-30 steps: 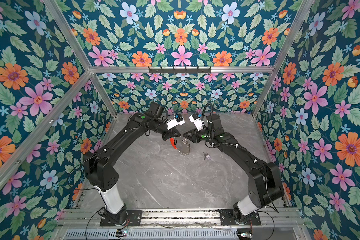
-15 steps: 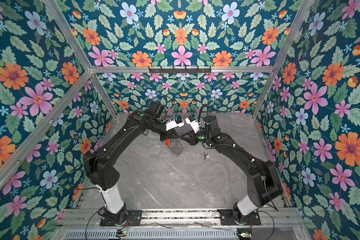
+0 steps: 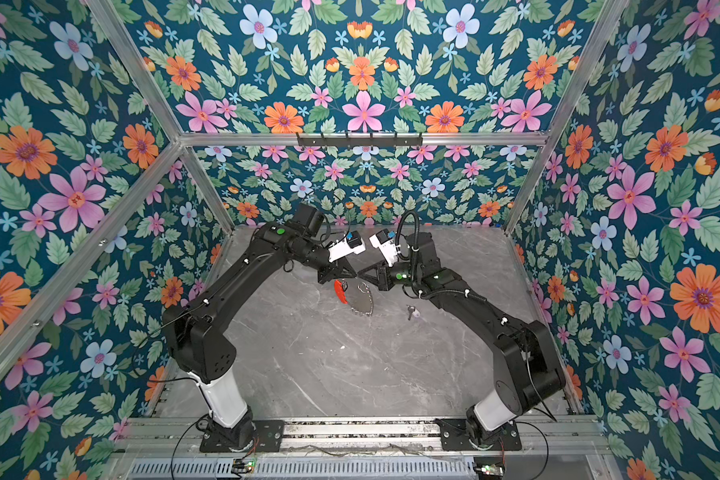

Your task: Put the keys on the keyring

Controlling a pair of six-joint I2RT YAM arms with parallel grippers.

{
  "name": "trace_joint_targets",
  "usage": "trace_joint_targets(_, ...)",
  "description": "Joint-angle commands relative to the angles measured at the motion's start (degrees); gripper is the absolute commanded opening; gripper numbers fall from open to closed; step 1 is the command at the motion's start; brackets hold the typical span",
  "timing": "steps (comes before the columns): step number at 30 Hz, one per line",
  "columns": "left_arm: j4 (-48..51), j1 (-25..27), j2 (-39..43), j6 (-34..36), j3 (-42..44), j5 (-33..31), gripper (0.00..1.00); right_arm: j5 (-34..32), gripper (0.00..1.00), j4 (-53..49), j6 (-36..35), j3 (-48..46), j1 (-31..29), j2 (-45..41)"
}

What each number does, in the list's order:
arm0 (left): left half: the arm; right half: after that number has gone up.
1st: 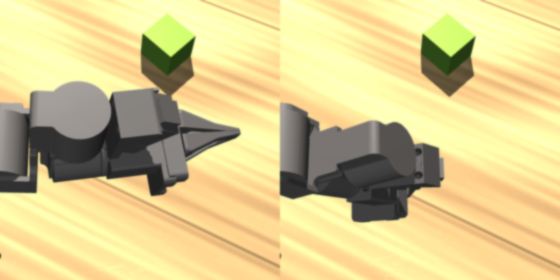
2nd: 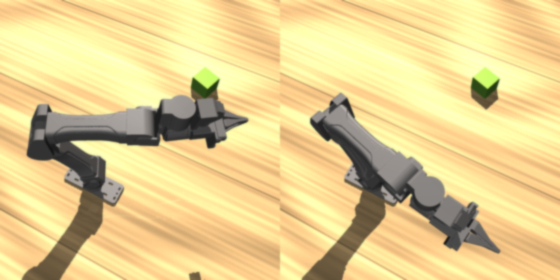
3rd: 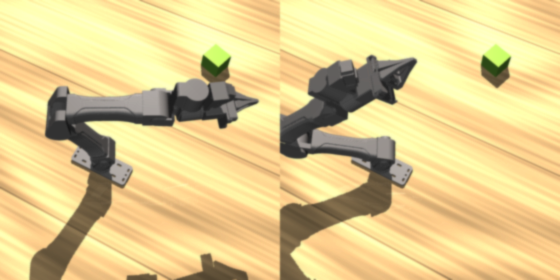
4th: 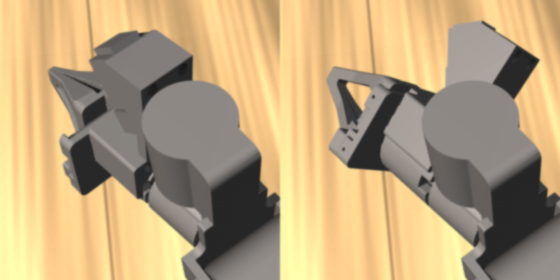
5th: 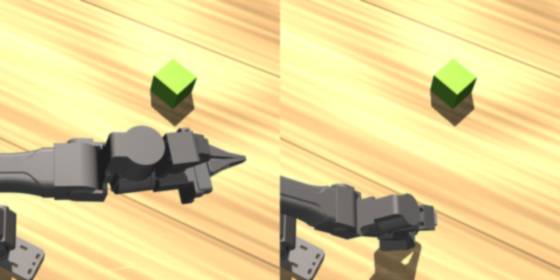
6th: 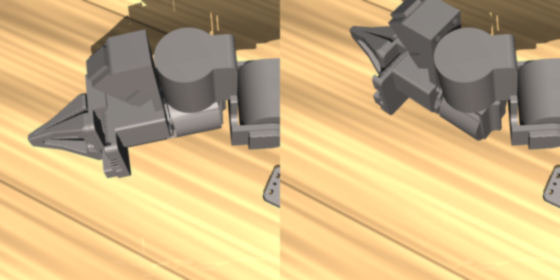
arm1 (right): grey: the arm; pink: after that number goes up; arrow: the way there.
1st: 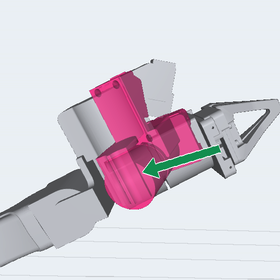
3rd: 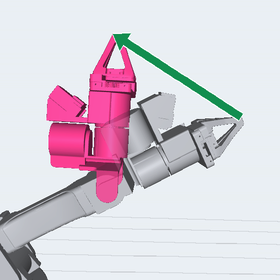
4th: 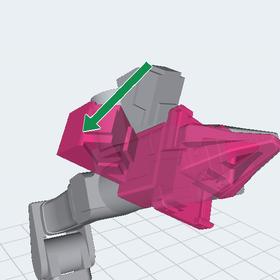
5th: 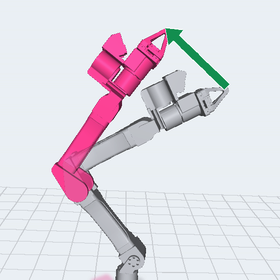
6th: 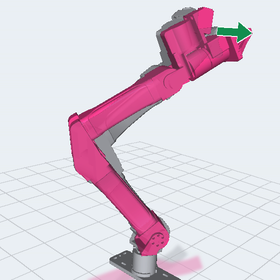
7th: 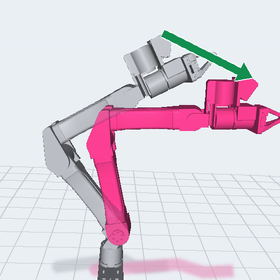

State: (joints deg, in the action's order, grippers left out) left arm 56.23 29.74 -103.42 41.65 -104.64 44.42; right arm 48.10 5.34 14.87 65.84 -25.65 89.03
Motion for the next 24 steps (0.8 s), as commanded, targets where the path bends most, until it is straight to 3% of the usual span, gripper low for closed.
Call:
trace_joint_targets(1, -3.18, -1.6, 0.84, 1.42, 0.57, 12.4, 0.0, 2.99, 0.13, 7.14, 2.18, -0.64, -0.42, -0.77)
trace_joint_targets(6, -2.48, -2.21, 1.2, 2.01, 0.01, 13.96, 0.0, 4.05, 0.14, 9.9, 3.21, -1.6, -0.38, -1.14)
trace_joint_targets(11, 2.34, -2.91, -0.13, 4.29, -2.33, 16.38, 0.0, 4.68, 0.26, 11.17, 2.56, -2.14, -0.37, -1.39)
trace_joint_targets(15, 3.63, -3.2, -0.43, 4.84, -3.29, 16.56, 0.0, 5.51, 0.26, 11.44, 2.35, -2.3, -0.39, -1.32)
trace_joint_targets(19, 3.54, -3.28, -0.46, 4.91, -3.33, 17.44, 0.0, 5.79, 0.18, 11.29, 2.31, -2.14, -0.37, -1.65)
trace_joint_targets(24, 4.86, -3.28, -0.98, 5.09, -3.84, 16.1, 0.0, 4.03, 0.2, 8.83, 0.43, -2.17, -0.39, -2.96)
